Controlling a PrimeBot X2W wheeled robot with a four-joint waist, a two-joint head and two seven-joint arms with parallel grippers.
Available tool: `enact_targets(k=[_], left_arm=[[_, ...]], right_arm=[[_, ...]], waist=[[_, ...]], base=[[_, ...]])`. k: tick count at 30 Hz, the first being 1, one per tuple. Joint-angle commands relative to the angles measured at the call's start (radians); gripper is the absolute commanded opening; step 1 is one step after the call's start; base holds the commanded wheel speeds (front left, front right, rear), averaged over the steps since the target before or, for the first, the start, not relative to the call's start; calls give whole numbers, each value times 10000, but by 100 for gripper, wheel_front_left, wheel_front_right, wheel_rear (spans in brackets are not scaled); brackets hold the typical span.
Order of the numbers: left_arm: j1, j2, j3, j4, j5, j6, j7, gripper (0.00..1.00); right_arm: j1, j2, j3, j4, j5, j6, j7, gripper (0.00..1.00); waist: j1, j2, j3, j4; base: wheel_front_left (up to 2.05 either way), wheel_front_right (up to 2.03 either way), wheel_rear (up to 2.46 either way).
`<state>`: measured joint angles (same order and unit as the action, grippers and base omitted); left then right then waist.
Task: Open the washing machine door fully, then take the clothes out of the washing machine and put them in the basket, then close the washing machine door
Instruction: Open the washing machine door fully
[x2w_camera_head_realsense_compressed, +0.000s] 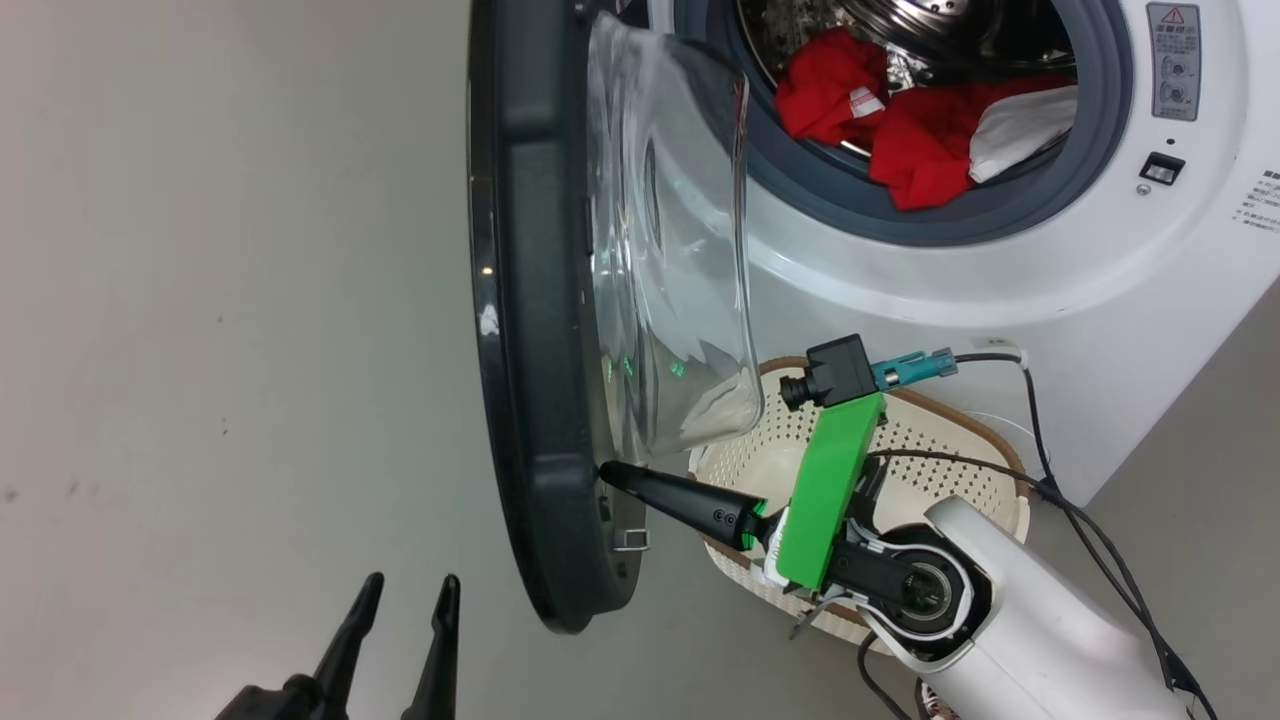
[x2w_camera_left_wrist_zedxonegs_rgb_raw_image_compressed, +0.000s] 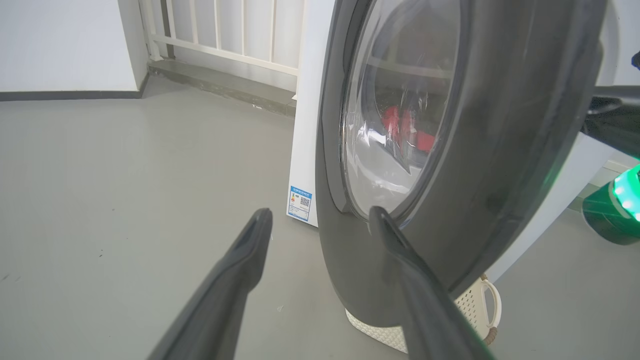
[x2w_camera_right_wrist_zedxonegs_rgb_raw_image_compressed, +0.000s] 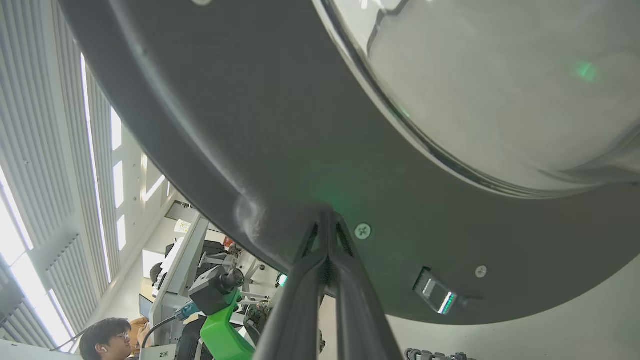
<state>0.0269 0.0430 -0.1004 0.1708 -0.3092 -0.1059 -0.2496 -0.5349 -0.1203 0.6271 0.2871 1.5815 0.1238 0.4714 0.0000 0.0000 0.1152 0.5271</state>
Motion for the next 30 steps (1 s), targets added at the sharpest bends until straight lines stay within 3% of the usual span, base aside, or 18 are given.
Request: enact_targets(k=[1,2,4,5,6,20,30], left_arm=[[-111,72,372,-194,65,11,-122,100],[-140,72,385,-143,100,-6,-122,100],[-203,72,383,-91,144,-35,-122,100],[-230,72,387,-59,170,-50,-122,100],[-256,72,392,-20,204,-67,-122,100],[-302,72,676,266,610,-219,-122,100],[-202,72,995,258,626,-240,-122,100]], right_arm=[[-56,198,36,-266,-208,69,-161,2],[34,116,25,-310,-270,69,-266,29],[161,-4,13,-343,-360,69,-428,64],[240,-71,7,-358,-397,69,-515,93],[323,-140,-10,-368,-438,69,-629,100],[1806,-1213,17,-22,-1172,69,-2836,100],[2227,-1905,732,855,-2262,69,-4746,100]], waist=[[0,0,-56,-20],[0,0,-98,-39],[0,0,-149,-61],[0,0,-178,-75],[0,0,-206,-89],[0,0,-602,-692],[0,0,-616,-1308]], base=[[0,0,0],[0,0,0],[0,0,0],[0,0,0],[0,0,0],[0,0,0],[0,0,0]])
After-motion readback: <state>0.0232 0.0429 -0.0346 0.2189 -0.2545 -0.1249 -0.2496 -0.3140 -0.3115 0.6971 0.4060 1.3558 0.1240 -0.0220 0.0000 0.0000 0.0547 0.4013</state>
